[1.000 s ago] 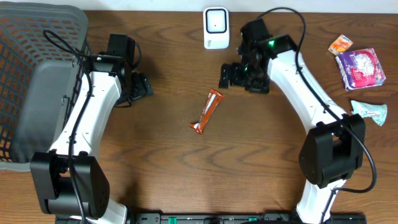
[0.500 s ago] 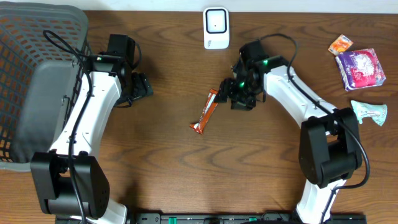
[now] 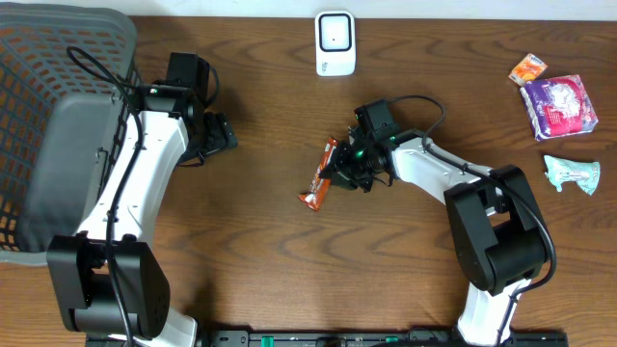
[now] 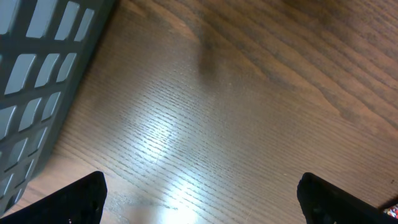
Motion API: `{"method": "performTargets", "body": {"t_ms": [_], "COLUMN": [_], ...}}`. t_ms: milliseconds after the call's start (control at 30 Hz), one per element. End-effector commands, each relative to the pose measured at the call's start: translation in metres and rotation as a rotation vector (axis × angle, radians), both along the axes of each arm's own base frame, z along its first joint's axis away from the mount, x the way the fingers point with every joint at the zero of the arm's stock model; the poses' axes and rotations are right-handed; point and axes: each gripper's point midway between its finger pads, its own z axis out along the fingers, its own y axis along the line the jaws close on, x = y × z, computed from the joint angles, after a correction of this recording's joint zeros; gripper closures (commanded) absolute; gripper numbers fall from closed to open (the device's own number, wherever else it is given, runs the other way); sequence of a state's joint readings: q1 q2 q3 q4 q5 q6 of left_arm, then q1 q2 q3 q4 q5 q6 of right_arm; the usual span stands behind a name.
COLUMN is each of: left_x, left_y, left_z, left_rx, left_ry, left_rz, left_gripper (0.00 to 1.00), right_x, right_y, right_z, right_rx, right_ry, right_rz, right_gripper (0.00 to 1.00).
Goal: Scan the item barcode
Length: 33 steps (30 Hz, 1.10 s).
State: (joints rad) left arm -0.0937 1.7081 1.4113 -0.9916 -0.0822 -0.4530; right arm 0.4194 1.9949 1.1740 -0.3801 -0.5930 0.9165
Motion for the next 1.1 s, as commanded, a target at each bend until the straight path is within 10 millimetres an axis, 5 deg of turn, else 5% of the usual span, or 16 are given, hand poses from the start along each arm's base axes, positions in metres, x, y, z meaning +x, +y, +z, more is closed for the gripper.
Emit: {"method": "performTargets", "body": {"t_ms": [0,100,167,233,367,467,600,867,1067], "left_x": [-0.004,-0.004,-0.004,-0.004,-0.004,-0.004,-0.004,-0.004,-0.004], "left_y": [0.004,0.004,0.004,0.004,0.004,0.004,0.004,0.004,0.004], "left_z": [-0.005,-0.005,-0.005,-0.005,-0.005,-0.005,-0.005,-0.005,-0.005], "left_rx": [0.015,0.015,0.015,0.015,0.015,0.015,0.015,0.015,0.015], "left_ry": [0.018,0.018,0.018,0.018,0.018,0.018,0.018,0.018,0.018], "left_rz": [0.021,0.021,0.021,0.021,0.021,0.021,0.021,0.021,0.021], "left_gripper": [0.02,0.02,0.02,0.02,0.02,0.02,0.02,0.02,0.02], "right_x": [0.004,0.015,0.02,0.022,0.028,0.032,0.032,0.014,0.009], "right_y": [-0.009,-0.025,-0.05,-0.082,-0.121,-0.115,-0.09,-0.064,-0.045], "right_z": [-0.007,0.001,0.005,0.017,0.053,0.083,0.098,0.071,0.031], "right_rx": [-0.062,-0.12,-0.23,-0.365,-0.59,-0.614,-0.614,-0.929,-1.037], "right_ry": [-0.068,-0.148,-0.141,-0.129,-0.114,-0.15,-0.203,-0.233,-0.238], "right_rz": [0.041,0.126,0.151,0.211,0.261,0.313,0.361,0.238,0.256], "right_gripper": [0.99,0.96,0.85,0.55,0.43,0.43,0.44,0.48,0.47]}}
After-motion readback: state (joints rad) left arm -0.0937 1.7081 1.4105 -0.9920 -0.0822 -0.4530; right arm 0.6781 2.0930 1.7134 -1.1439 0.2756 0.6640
